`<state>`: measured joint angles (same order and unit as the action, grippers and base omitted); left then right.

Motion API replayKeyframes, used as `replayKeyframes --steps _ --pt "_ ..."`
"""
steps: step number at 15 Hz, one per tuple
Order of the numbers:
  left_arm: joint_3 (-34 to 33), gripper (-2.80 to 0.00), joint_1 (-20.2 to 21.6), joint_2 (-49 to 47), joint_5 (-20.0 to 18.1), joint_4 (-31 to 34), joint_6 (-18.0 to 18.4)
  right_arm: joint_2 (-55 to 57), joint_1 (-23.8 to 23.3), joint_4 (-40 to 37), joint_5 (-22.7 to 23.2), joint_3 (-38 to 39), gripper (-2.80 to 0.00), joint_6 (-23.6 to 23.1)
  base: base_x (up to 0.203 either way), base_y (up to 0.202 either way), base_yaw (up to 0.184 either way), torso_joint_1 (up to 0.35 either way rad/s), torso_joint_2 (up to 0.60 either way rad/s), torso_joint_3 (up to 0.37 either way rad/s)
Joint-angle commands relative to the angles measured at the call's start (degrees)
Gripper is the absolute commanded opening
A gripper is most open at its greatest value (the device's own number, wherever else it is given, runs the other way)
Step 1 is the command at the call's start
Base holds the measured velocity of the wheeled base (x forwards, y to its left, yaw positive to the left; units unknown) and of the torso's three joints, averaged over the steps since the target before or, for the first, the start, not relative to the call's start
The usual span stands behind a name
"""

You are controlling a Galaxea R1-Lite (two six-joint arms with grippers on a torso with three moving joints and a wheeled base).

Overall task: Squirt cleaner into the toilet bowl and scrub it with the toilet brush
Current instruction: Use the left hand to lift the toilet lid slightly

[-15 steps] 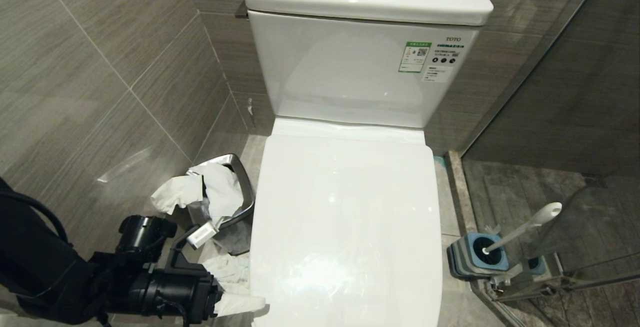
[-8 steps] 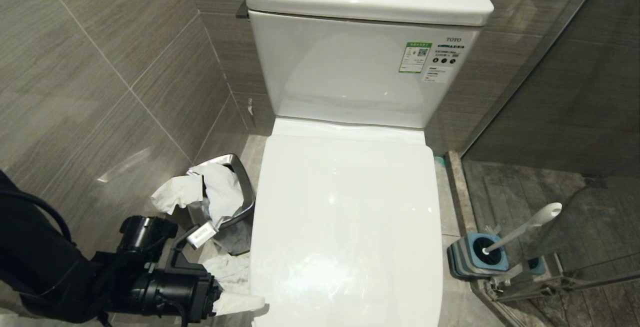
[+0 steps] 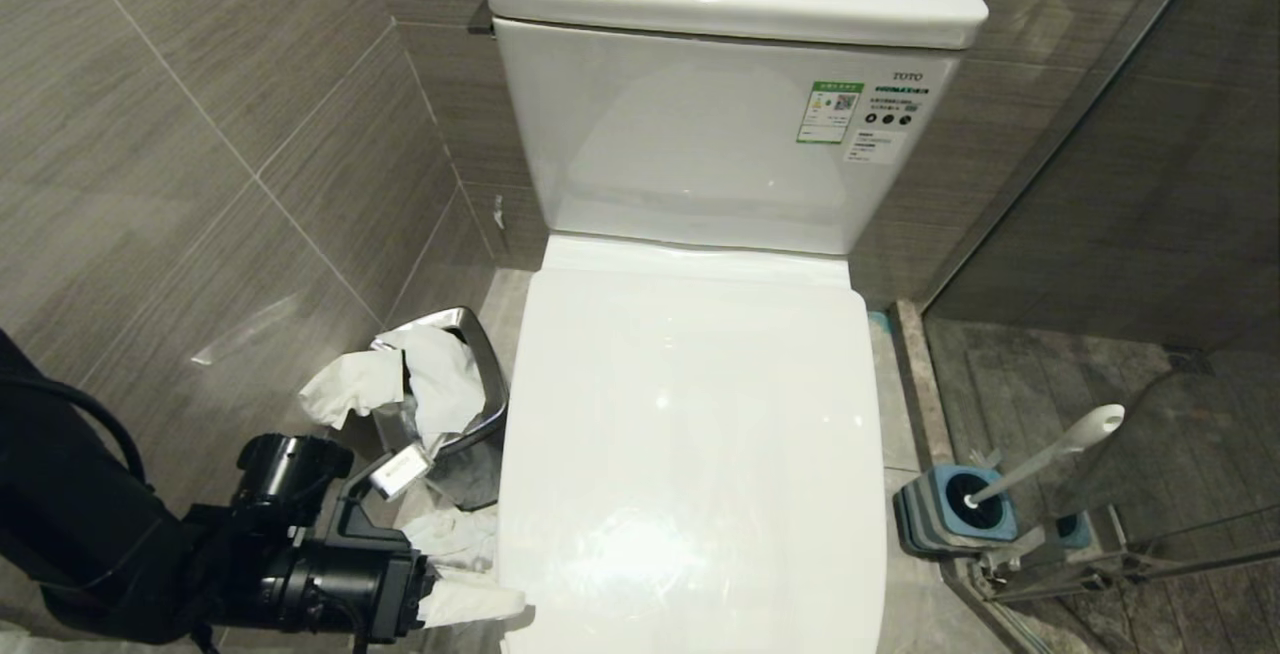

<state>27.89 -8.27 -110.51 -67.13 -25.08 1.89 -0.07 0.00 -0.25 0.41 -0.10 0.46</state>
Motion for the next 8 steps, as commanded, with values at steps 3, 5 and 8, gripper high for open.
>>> replayKeyframes --steps 3,5,8 --pt "-0.2 0.00 3.4 0.8 -4.4 -0.3 0.0 0.1 0.0 0.0 0.0 0.0 -2.80 0.0 0.000 0.000 0.000 0.000 0.00 0.000" --pt "-0.7 0.00 3.7 0.9 -7.4 -0.3 0.0 0.1 0.0 0.0 0.0 0.0 -2.80 0.0 0.000 0.000 0.000 0.000 0.00 0.000" --pt "-0.9 0.00 3.7 1.4 -8.8 -0.2 0.0 0.1 0.0 0.0 0.0 0.0 -2.80 0.0 0.000 0.000 0.000 0.000 0.00 0.000"
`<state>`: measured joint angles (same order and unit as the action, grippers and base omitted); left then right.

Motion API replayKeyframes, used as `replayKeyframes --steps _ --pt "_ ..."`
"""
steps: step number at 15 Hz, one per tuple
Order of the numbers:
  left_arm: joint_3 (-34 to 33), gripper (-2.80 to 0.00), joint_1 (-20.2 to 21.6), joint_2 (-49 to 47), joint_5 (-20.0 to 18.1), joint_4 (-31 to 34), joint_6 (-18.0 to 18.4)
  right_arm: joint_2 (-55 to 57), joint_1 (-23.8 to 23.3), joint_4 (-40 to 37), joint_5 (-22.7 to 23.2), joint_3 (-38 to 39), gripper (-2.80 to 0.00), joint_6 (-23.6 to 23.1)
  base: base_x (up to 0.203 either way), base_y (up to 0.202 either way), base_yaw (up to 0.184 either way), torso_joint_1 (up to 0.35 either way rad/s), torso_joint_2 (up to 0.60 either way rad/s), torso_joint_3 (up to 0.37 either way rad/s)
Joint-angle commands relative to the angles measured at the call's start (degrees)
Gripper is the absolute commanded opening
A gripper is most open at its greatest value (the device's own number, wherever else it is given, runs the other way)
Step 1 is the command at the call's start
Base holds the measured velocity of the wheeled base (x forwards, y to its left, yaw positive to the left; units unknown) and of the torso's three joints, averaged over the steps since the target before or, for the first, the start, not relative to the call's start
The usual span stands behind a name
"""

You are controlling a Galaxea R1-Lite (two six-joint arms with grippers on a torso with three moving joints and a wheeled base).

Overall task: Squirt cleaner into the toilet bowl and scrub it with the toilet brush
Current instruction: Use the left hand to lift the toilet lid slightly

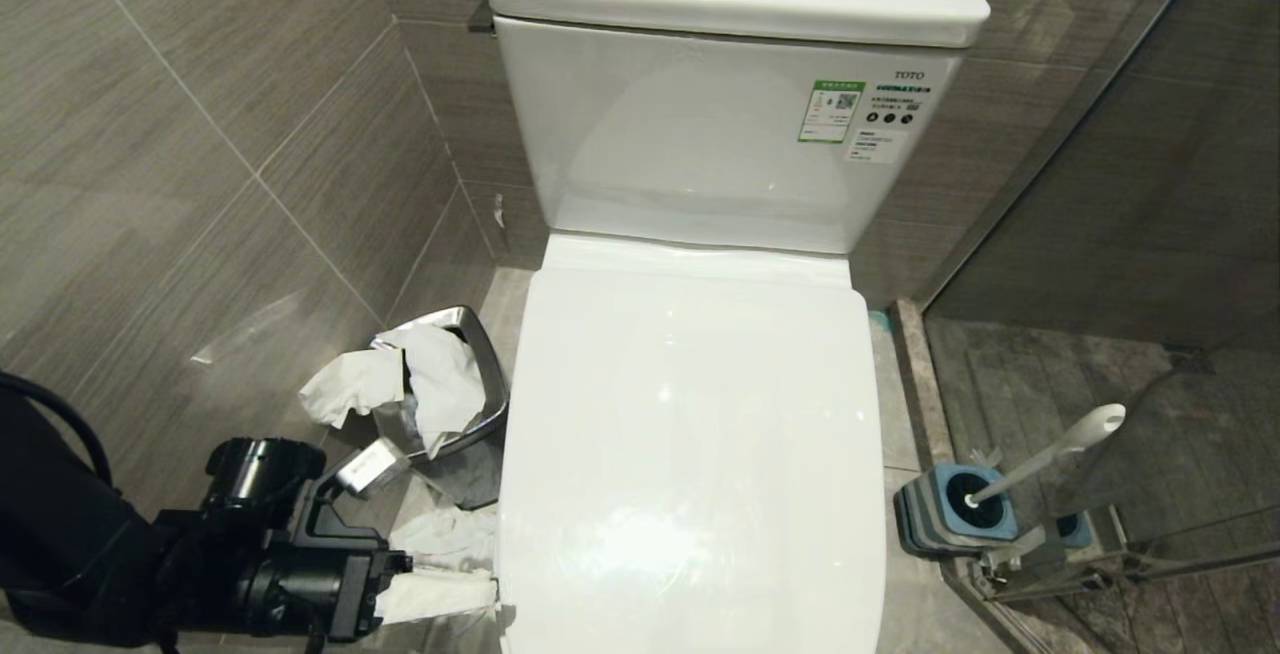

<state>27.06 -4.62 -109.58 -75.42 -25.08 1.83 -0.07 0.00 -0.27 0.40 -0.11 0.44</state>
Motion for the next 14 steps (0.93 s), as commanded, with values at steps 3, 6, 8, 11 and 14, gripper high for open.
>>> replayKeyframes --steps 3,6,8,11,14 --pt "0.0 0.00 0.3 0.8 0.5 -0.7 1.0 0.1 0.0 0.0 0.0 0.0 -2.80 0.0 0.000 0.000 0.000 0.000 0.00 0.000" --pt "0.4 0.00 0.4 0.7 6.1 -0.8 1.3 0.1 0.0 0.0 0.0 0.0 -2.80 0.0 0.000 0.000 0.000 0.000 0.00 0.000" --pt "0.4 0.00 0.2 0.6 9.1 -1.0 3.0 0.1 0.0 0.0 0.0 0.0 -2.80 0.0 0.000 0.000 0.000 0.000 0.00 0.000" --pt "0.1 0.00 0.0 0.8 11.3 -0.9 4.4 0.1 0.0 0.0 0.0 0.0 -2.80 0.0 0.000 0.000 0.000 0.000 0.00 0.000" --pt "-0.8 0.00 -0.4 1.0 11.3 -0.9 4.5 0.1 0.0 0.0 0.0 0.0 -2.80 0.0 0.000 0.000 0.000 0.000 0.00 0.000"
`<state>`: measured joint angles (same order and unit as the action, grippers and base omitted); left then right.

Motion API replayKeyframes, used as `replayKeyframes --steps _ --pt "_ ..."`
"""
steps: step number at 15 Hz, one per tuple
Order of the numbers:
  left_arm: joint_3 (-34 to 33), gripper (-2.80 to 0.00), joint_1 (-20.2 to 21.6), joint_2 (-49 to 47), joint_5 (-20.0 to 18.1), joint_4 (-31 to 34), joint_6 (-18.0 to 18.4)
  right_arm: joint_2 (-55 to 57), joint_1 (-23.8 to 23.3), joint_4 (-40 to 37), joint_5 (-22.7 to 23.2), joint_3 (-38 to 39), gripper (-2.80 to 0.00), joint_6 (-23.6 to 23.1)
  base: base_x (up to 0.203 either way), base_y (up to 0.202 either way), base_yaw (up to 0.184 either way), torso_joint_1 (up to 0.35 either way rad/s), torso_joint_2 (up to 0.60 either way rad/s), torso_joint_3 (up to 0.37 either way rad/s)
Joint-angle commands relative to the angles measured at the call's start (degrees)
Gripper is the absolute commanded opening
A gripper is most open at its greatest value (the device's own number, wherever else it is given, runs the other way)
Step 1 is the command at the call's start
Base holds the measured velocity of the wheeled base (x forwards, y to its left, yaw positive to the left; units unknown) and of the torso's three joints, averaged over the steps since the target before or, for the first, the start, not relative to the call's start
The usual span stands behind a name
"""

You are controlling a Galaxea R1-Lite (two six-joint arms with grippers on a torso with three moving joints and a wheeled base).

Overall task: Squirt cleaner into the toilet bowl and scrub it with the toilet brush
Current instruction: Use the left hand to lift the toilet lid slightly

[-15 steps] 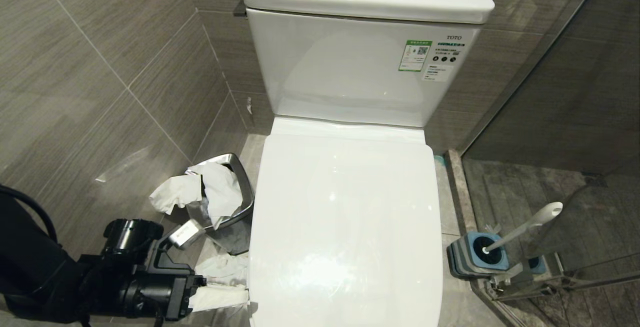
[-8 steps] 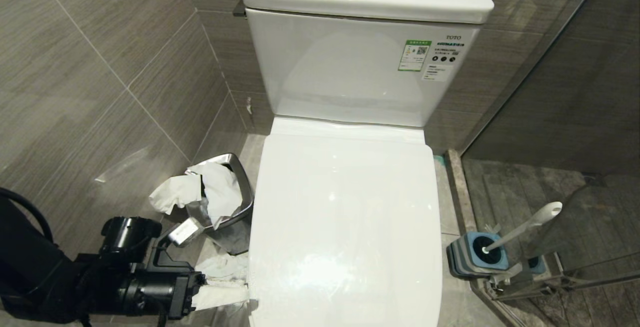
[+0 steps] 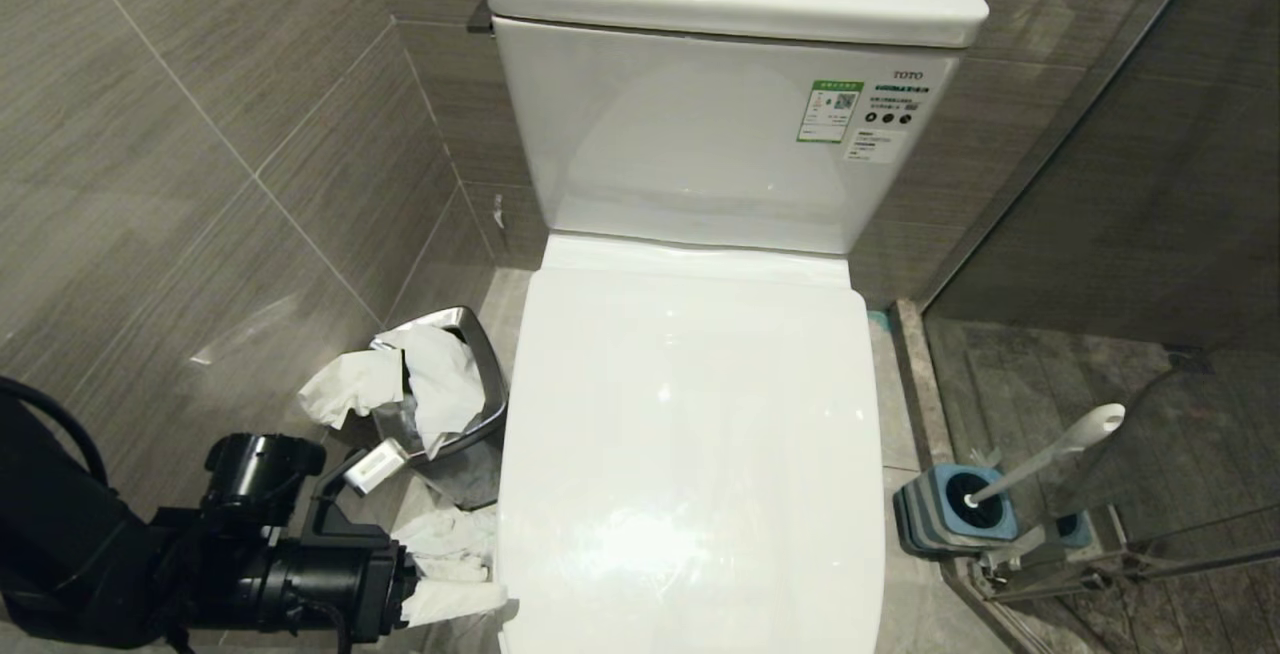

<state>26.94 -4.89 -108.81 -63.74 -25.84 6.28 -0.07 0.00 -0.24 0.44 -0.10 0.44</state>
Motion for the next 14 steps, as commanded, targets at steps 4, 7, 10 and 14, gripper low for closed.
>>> replayKeyframes --steps 4,7,10,14 --pt "-0.9 0.00 -0.4 0.6 -0.5 0.0 -0.4 0.1 0.0 0.0 0.0 0.0 -2.80 0.0 0.000 0.000 0.000 0.000 0.00 0.000" --pt "-0.9 0.00 -2.0 0.5 0.7 0.1 -0.4 0.1 0.0 0.0 0.0 0.0 -2.80 0.0 0.000 0.000 0.000 0.000 0.00 0.000" --pt "-0.8 0.00 -3.5 0.3 2.6 0.2 -0.5 0.1 0.0 0.0 0.0 0.0 -2.80 0.0 0.000 0.000 0.000 0.000 0.00 0.000" --pt "-0.7 0.00 -4.8 0.3 4.3 0.2 -0.6 0.1 0.0 0.0 0.0 0.0 -2.80 0.0 0.000 0.000 0.000 0.000 0.00 0.000"
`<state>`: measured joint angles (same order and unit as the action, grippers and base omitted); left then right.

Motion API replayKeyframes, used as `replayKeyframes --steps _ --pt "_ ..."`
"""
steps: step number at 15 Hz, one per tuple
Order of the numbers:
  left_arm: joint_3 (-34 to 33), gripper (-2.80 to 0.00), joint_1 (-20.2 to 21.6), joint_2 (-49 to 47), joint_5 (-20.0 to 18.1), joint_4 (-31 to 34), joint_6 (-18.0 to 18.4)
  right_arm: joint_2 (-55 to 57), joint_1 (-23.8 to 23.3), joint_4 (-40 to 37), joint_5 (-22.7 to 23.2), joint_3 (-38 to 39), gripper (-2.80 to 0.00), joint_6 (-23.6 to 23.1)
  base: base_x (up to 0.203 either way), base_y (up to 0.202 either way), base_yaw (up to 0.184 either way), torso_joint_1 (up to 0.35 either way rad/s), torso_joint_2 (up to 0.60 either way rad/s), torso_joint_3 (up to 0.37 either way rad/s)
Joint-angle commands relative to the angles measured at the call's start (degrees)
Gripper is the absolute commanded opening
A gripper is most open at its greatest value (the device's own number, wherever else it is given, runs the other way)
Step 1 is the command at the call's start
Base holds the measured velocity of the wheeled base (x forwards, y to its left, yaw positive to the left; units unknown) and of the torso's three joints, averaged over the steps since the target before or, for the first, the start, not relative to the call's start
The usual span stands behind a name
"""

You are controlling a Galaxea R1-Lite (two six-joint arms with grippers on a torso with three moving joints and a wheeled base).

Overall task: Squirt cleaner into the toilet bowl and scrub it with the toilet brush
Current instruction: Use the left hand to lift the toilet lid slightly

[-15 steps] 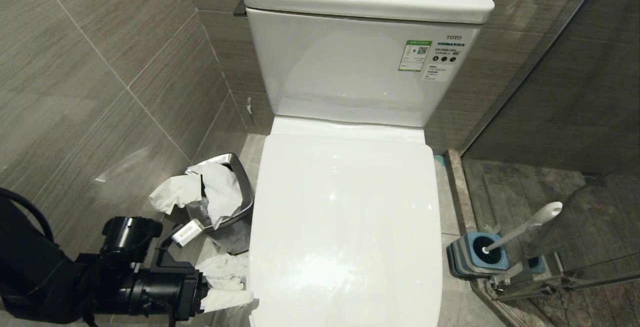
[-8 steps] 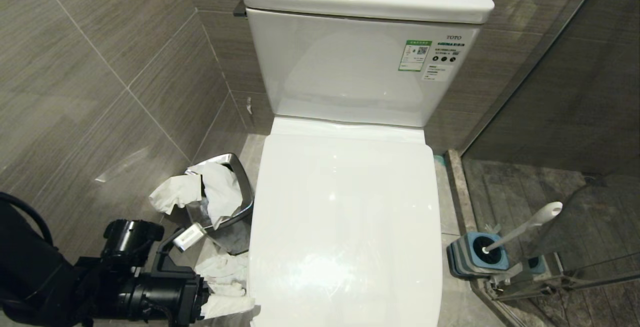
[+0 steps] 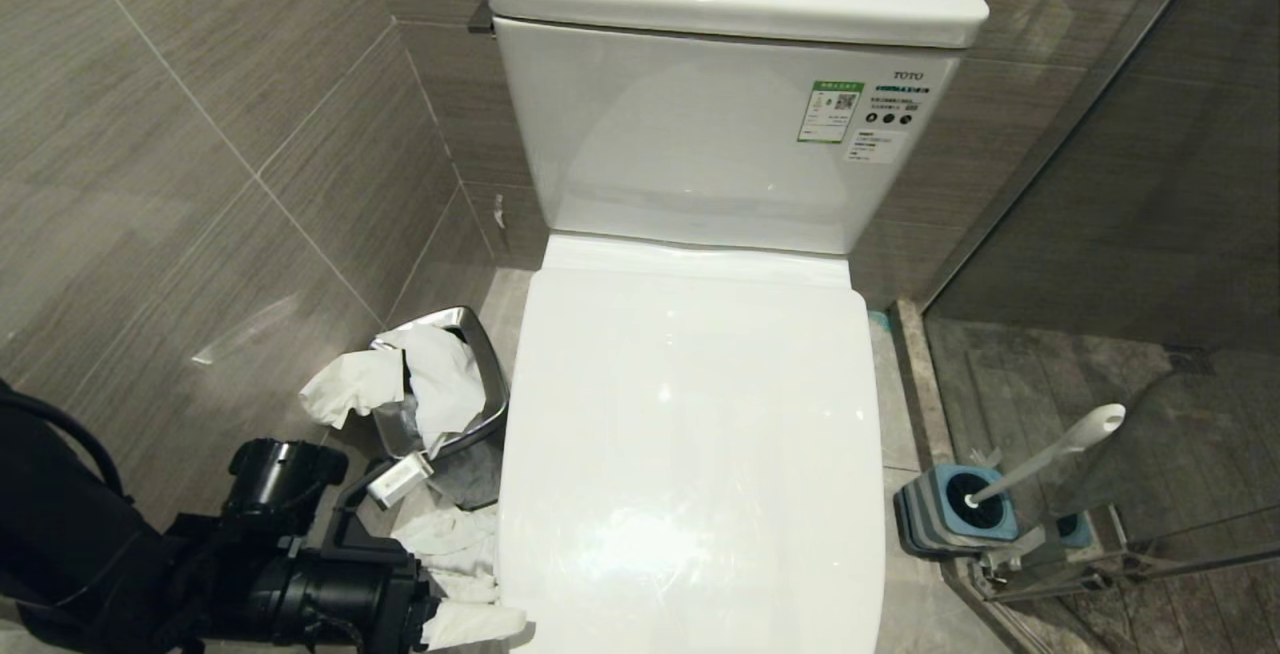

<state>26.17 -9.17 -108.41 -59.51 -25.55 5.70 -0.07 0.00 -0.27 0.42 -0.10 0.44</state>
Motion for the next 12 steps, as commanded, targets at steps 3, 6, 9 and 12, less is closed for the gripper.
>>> replayKeyframes --steps 3,6,9,12 --pt "-0.1 0.00 -1.5 0.0 1.3 -0.5 0.6 0.1 0.0 0.0 0.0 0.0 -2.80 0.0 0.000 0.000 0.000 0.000 0.00 0.000" --pt "-0.1 0.00 -2.3 0.2 1.9 -0.5 1.1 0.1 0.0 0.0 0.0 0.0 -2.80 0.0 0.000 0.000 0.000 0.000 0.00 0.000" --pt "-0.5 0.00 -3.5 0.2 5.4 -0.3 2.8 0.1 0.0 0.0 0.0 0.0 -2.80 0.0 0.000 0.000 0.000 0.000 0.00 0.000" --pt "-0.7 0.00 -5.0 0.2 6.4 -0.2 3.4 0.1 0.0 0.0 0.0 0.0 -2.80 0.0 0.000 0.000 0.000 0.000 0.00 0.000"
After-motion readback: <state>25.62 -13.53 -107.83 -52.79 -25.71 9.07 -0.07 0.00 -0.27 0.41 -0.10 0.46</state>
